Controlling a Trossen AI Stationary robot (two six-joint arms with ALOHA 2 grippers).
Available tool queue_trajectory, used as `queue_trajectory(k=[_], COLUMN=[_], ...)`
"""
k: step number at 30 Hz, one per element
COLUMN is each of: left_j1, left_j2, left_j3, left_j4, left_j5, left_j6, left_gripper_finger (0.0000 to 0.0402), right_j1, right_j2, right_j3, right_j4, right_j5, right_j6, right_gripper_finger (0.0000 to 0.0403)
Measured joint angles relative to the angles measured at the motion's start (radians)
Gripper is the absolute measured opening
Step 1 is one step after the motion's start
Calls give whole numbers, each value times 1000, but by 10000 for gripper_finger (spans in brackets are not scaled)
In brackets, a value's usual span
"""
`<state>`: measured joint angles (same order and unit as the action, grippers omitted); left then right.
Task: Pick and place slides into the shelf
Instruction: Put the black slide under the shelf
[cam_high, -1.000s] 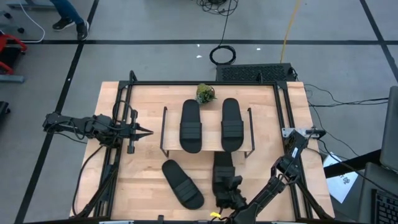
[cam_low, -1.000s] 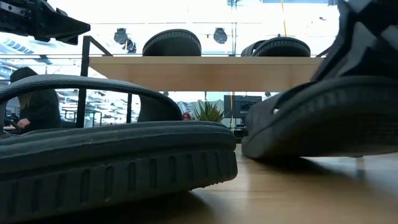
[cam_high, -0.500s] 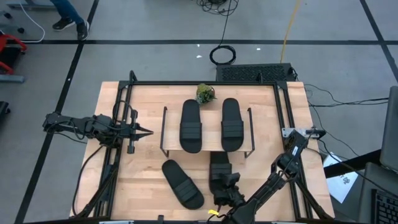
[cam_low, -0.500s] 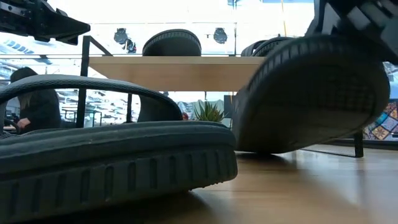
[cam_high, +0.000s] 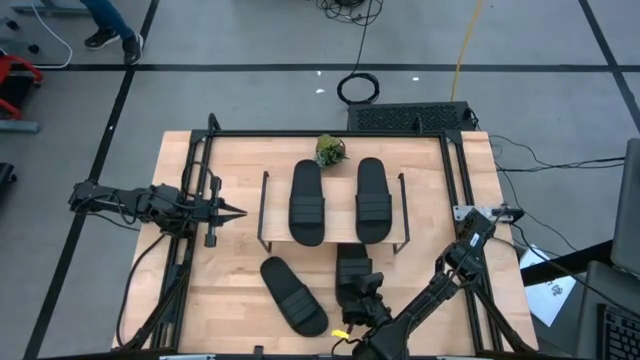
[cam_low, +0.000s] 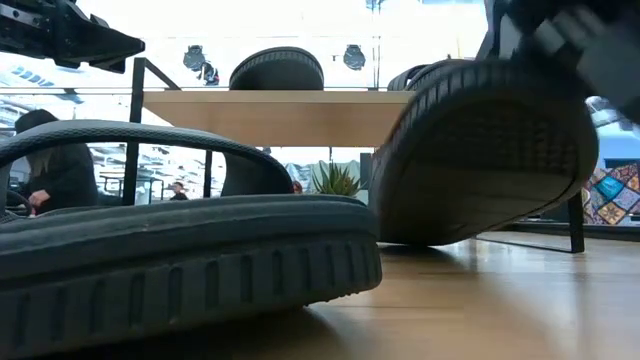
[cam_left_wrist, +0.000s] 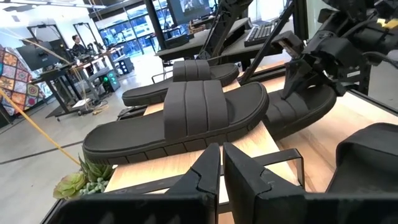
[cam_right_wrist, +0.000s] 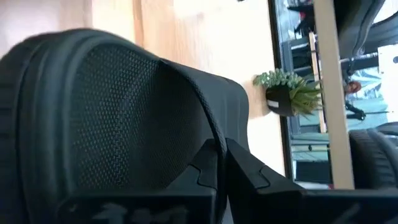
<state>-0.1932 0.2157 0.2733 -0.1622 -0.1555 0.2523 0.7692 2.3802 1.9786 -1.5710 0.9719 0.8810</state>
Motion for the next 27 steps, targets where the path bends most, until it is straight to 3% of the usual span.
queue_trajectory(k=[8,15,27], left_j1=[0,0,0], left_j2=[0,0,0], left_j3=[0,0,0], left_j4=[0,1,7], left_j5=[0,0,-1], left_j6=[-1,-2,5], left_gripper_finger=[26,26,26], right_j1=[-38,-51,-62], right_j2=[-4,-89,-172], right_j3=[-116,-249,-353], right_j4=[-1,-1,1], right_j5=[-59,-61,-63], right_j6=[74,181,150], right_gripper_finger=[1,1,1])
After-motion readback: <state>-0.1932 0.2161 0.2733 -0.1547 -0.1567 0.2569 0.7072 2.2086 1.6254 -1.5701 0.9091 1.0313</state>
